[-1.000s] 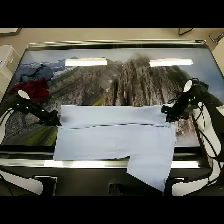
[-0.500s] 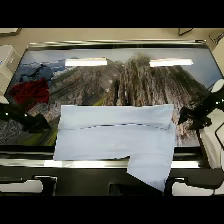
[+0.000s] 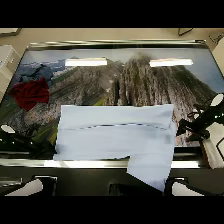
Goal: Fold the clothes and pants, and hang the long-sleeved shirts on hangers.
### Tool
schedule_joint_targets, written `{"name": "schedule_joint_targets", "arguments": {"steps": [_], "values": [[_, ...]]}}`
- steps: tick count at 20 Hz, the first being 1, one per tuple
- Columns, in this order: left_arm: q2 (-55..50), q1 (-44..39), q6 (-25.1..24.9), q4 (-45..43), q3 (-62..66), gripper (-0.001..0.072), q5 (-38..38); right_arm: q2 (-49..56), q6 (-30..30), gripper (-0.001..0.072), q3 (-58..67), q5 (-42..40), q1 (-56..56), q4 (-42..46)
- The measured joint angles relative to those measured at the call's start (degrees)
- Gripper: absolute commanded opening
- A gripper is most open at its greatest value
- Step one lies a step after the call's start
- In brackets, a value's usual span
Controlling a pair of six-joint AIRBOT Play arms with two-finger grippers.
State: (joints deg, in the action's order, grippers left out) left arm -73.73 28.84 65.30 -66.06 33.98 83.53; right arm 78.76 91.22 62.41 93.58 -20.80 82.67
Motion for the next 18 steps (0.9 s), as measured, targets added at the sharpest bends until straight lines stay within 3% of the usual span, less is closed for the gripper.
{"name": "schedule_joint_targets", "arguments": {"steps": [3, 5, 6, 10, 18], "values": [[0.5, -0.33, -0.48, 0.33, -2.03, 0.0439, -0.39, -0.2, -0.24, 0.0561, -0.42, -0.02, -0.02, -0.17], [0.63, -0.83, -0.66, 0.28, -3.04, 0.0294, -1.44, -0.26, -0.37, 0.0561, -0.5, -0.17, -0.02, -0.15], [0.68, -0.96, -0.63, 0.26, -3.37, 0.0289, -1.92, -0.26, -0.39, 0.0561, -0.55, -0.15, -0.02, -0.15], [0.74, -1.36, 0.24, 0.28, -4.61, 0.0022, -3.58, -0.42, -0.55, 0.0561, -0.79, 0.48, -0.02, -0.13], [0.87, -1.42, -0.7, 0.66, -6.51, 0.0021, -3.19, -8.33, -2.14, 0.0583, -18.25, -2.23, -0.04, 0.52]]}}
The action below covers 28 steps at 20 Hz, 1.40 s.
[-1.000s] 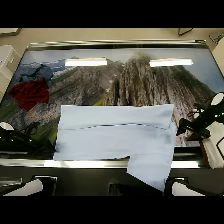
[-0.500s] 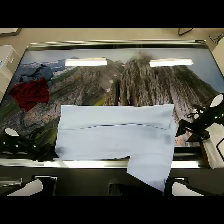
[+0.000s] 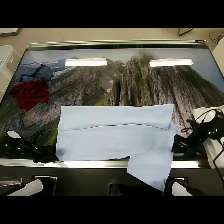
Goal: Fold the clothes and pants, and hang the long-sleeved shirts on hangers.
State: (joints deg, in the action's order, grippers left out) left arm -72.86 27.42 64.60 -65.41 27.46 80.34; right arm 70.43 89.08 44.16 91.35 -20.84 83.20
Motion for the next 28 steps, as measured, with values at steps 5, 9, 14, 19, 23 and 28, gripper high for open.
{"name": "schedule_joint_targets", "arguments": {"steps": [5, 9, 14, 19, 23, 28], "values": [[0.02, 0.0, -0.2, -0.09, -0.09, 0.0022, -0.28, -1.53, -0.42, 0.0582, -8.0, -3.43, 0.0, -2.4], [0.02, 0.0, -0.31, -0.11, -0.09, 0.0021, -0.42, -1.77, -0.66, 0.0577, -10.64, -6.38, 0.0, -5.33], [0.04, 0.0, -0.31, -0.13, -0.09, 0.0021, -0.55, -1.81, -0.81, 0.0443, -13.57, -8.15, 0.0, -6.56], [0.07, 0.0, -0.31, -0.13, -0.09, 0.0021, -0.61, -1.81, -0.85, 0.0046, -15.61, -9.62, 0.0, -8.04], [0.74, -0.02, -0.31, -0.26, 0.87, 0.0021, -1.16, -1.81, -1.73, 0.0042, -14.34, -9.07, 0.0, -9.73], [2.32, -0.17, 0.55, 3.06, 7.82, 0.0021, 1.03, -1.81, -2.32, 0.0042, -4.87, -5.31, 0.0, -12.39]]}}
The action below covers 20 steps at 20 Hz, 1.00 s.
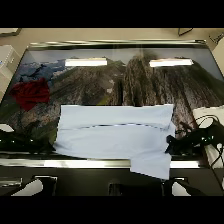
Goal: Fold the clothes and pants, and hang the long-sleeved shirts on hangers.
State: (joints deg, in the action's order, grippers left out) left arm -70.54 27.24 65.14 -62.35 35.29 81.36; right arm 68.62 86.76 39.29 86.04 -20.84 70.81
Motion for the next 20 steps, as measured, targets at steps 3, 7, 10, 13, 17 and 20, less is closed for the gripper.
{"name": "schedule_joint_targets", "arguments": {"steps": [3, 7, 10, 13, 17, 20], "values": [[-1.16, -1.77, 1.36, 3.98, 6.14, 0.0022, -0.9, 0.96, 0.24, 0.0042, 7.41, -0.48, 0.04, -1.64], [-7.87, -6.95, 4.35, 6.08, 17.84, 0.0023, -3.28, 6.91, 0.7, 0.0043, 18.91, -3.3, 0.07, -5.6], [-15.5, -10.47, 7.06, 6.75, 27.8, 0.0023, -3.85, 14.1, 1.2, 0.0043, 27.89, -7.17, 0.07, -10.16], [-23.06, -12.55, 9.6, 6.95, 37.09, 0.0023, -3.3, 21.31, 1.33, 0.0044, 34.73, -11.06, 0.72, -14.14], [-29.94, -13.53, 11.63, 7.28, 43.98, 0.003, -2.34, 27.71, 1.86, 0.0046, 38.36, -16.92, 2.43, -17.05], [-33.09, -13.73, 12.44, 7.23, 45.7, 0.0467, -1.86, 30.23, 2.32, 0.0116, 39.17, -18.62, 2.95, -18.03]]}}
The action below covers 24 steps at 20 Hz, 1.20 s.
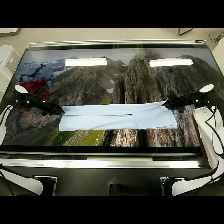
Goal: Fold the clothes and pants, and hang the long-sleeved shirts on hangers.
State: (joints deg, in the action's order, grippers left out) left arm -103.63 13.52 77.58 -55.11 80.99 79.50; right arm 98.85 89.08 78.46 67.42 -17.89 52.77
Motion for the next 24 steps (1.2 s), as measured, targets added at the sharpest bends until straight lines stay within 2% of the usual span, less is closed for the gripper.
{"name": "schedule_joint_targets", "arguments": {"steps": [1, 2, 3, 4, 5, 11, 16, 21, 22, 23, 24], "values": [[-0.59, 0.0, 0.46, -0.02, 0.31, 0.0605, 0.48, 0.31, 0.09, 0.0282, 0.24, -0.35, 0.02, -0.68], [-0.98, 0.13, 0.48, 0.0, 0.72, 0.0618, 1.25, 0.37, 0.09, 0.0529, 0.7, -0.39, -0.07, -1.16], [-1.22, 0.48, 0.44, 0.09, 1.22, 0.0618, 2.27, 0.31, 0.04, 0.0669, 1.68, 0.37, -0.46, -1.66], [-1.33, 1.18, 0.26, 0.07, 2.08, 0.0647, 3.85, 0.13, -0.42, 0.0698, 2.91, 1.9, -1.14, -1.81], [-1.36, 2.03, 0.13, 0.04, 3.08, 0.0676, 5.31, -0.07, -0.94, 0.0707, 4.42, 4.13, -2.29, -1.38], [1.49, 7.58, 1.6, 0.07, 8.74, 0.0675, 13.44, 1.31, -2.75, 0.0717, 6.29, 16.37, -10.05, 5.73], [6.36, 7.56, 3.08, 0.11, 9.81, 0.0674, 15.76, 5.95, -6.21, 0.0717, 4.46, 16.98, -11.21, 4.59], [9.53, 4.66, 3.56, 0.11, 9.99, 0.0674, 16.35, 9.53, -9.35, 0.0707, 4.2, 17.27, -10.29, -1.51], [9.84, 3.8, 3.72, 0.11, 9.99, 0.0674, 16.39, 9.86, -9.88, 0.0694, 4.15, 16.98, -9.64, -2.12], [10.01, 2.97, 4.09, 0.11, 9.99, 0.0673, 16.39, 10.19, -10.32, 0.0603, 4.13, 16.55, -8.76, -2.71], [10.19, 1.99, 4.31, 0.15, 9.99, 0.0672, 16.41, 10.43, -10.73, 0.0472, 4.11, 15.85, -7.87, -2.62]]}}
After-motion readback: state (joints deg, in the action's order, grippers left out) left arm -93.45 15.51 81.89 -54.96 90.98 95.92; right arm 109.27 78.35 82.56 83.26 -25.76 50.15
